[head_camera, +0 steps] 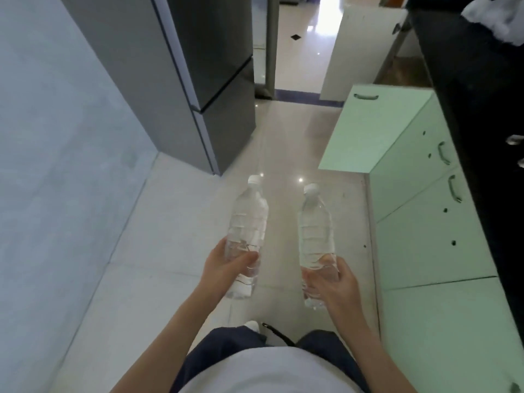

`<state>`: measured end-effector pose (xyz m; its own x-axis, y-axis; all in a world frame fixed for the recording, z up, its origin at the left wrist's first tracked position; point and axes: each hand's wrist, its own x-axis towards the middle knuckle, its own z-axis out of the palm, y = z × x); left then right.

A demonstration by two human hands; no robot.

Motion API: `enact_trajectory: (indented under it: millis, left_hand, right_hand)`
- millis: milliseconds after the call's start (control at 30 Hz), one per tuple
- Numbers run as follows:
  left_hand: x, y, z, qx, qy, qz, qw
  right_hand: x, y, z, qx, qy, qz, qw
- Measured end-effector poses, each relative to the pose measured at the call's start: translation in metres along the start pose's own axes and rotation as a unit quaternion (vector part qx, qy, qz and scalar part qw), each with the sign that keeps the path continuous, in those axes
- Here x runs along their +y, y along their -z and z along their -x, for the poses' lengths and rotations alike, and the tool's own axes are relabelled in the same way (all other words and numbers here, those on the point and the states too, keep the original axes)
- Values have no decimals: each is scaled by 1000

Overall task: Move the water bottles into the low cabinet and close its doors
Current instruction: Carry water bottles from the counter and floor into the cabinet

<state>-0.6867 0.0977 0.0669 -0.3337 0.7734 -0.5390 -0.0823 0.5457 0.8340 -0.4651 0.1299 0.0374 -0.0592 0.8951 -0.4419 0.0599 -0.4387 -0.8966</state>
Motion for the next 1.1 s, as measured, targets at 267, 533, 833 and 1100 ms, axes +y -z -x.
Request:
enact_trajectory:
  millis: [267, 533, 833, 1100]
  left_hand:
    - [46, 8, -103, 9, 19, -1, 1000]
    - [149, -52, -238, 19, 8, 37, 999]
    - [284, -74, -381, 35, -37, 62, 997]
    - [348, -65, -537, 12, -21, 10, 1000]
  right_hand:
    - [-56, -27, -101, -5, -12, 12, 1000]
    - [-150, -24, -272, -34, 25, 6, 999]
    - [-258, -43, -439, -38, 52, 3, 998]
    - [-287, -95, -577, -12, 7, -4, 1000]
